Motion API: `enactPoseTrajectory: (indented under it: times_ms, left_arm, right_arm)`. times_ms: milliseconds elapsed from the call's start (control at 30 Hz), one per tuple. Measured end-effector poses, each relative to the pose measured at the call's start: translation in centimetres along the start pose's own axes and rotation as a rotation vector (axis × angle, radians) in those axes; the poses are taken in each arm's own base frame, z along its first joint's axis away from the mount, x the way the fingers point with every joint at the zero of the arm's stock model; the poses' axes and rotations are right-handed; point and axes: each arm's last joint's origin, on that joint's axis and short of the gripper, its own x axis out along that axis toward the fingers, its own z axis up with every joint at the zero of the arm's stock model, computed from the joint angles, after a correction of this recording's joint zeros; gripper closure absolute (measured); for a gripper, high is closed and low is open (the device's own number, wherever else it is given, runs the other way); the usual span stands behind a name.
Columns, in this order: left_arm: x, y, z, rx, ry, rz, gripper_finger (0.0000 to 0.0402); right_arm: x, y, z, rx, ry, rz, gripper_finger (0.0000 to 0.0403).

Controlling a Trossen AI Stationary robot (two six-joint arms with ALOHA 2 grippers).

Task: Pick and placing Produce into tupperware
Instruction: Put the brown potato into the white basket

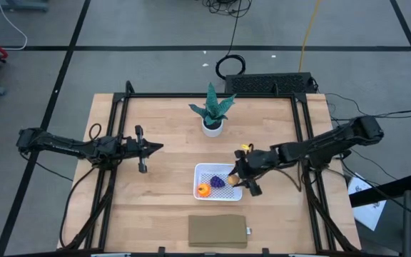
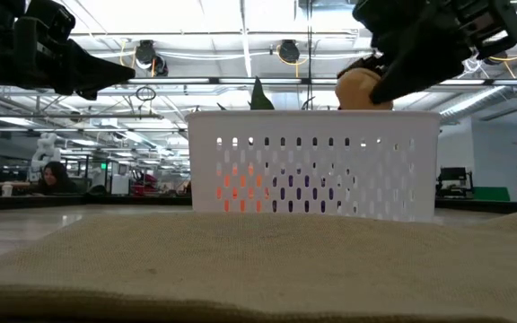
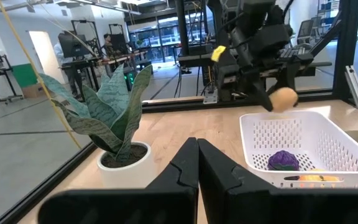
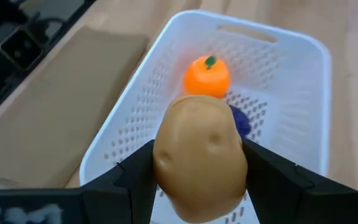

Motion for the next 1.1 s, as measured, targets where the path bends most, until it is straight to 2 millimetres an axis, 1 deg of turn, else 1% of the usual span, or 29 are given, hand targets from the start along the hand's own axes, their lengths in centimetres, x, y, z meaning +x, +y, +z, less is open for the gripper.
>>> enactPoseTrajectory:
  times_ms: [200,333,533,667,933,1100]
  left_arm:
    - [0.0,0.0,0.0,0.004,0.002,0.0,0.0401]
    - [0.0,0.0,-0.1,0.008,0.009,-0.001,0.0401]
    - [0.0,0.0,-0.2,0.012,0.02,-0.003,0.0401]
    - [0.0,0.0,-0.2,0.014,0.025,-0.003,0.0401]
    - [0.0,-0.1,-0.5,0.021,0.053,-0.008,0.0401]
    - [0.0,-0.1,-0.6,0.025,0.065,-0.01,0.0401]
  right_arm:
    - [1.2,0.1,1.6,-0.048,0.107,0.026,0.0207]
    - [2.2,-0.1,2.4,-0.074,0.198,0.035,0.0207]
    - [2.9,-0.3,3.8,-0.221,0.322,0.075,0.0208]
    - [3.6,-0.4,4.7,-0.278,0.324,0.085,0.0214]
    - [5.8,-1.8,3.5,-0.248,0.402,0.081,0.0212]
    - [6.6,-2.0,2.9,-0.232,0.416,0.114,0.0212]
